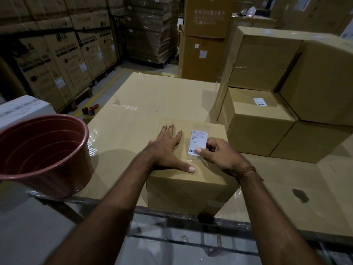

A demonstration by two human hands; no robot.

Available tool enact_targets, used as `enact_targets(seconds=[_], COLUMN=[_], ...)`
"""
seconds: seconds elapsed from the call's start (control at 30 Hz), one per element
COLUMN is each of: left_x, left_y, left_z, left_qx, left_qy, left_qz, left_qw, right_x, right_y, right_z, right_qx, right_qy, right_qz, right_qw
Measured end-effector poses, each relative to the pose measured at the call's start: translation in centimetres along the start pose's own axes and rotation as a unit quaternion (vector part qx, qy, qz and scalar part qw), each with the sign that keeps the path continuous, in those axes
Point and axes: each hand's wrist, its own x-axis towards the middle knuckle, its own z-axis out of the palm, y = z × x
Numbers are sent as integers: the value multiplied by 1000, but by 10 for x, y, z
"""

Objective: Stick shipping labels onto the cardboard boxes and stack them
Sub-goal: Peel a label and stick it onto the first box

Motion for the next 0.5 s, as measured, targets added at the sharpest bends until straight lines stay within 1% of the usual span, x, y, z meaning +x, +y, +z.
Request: enact_targets(seconds=[0.13, 0.23, 0.3, 0.43, 0.5], left_x=[-2, -6, -10, -15, -20], left_y=[-3, -4, -4, -4, -3], left_z=[5, 6, 8, 13, 18], left_qx=[-9, -11, -13, -5, -8], left_qy=[31, 57, 72, 94, 118], left_qz=[6, 11, 16, 16, 11], left_qw=[999, 998, 997, 995, 993], right_x=[-1, 2, 3, 1, 1], right_y=[1, 1, 0, 0, 0], right_z=[2, -1, -2, 1, 0], right_qx=[20, 79, 98, 84, 83], right_qy=[0, -3, -10, -14, -16], right_qz=[-8, 1, 4, -4, -6], right_qw=[1000, 997, 995, 996, 996])
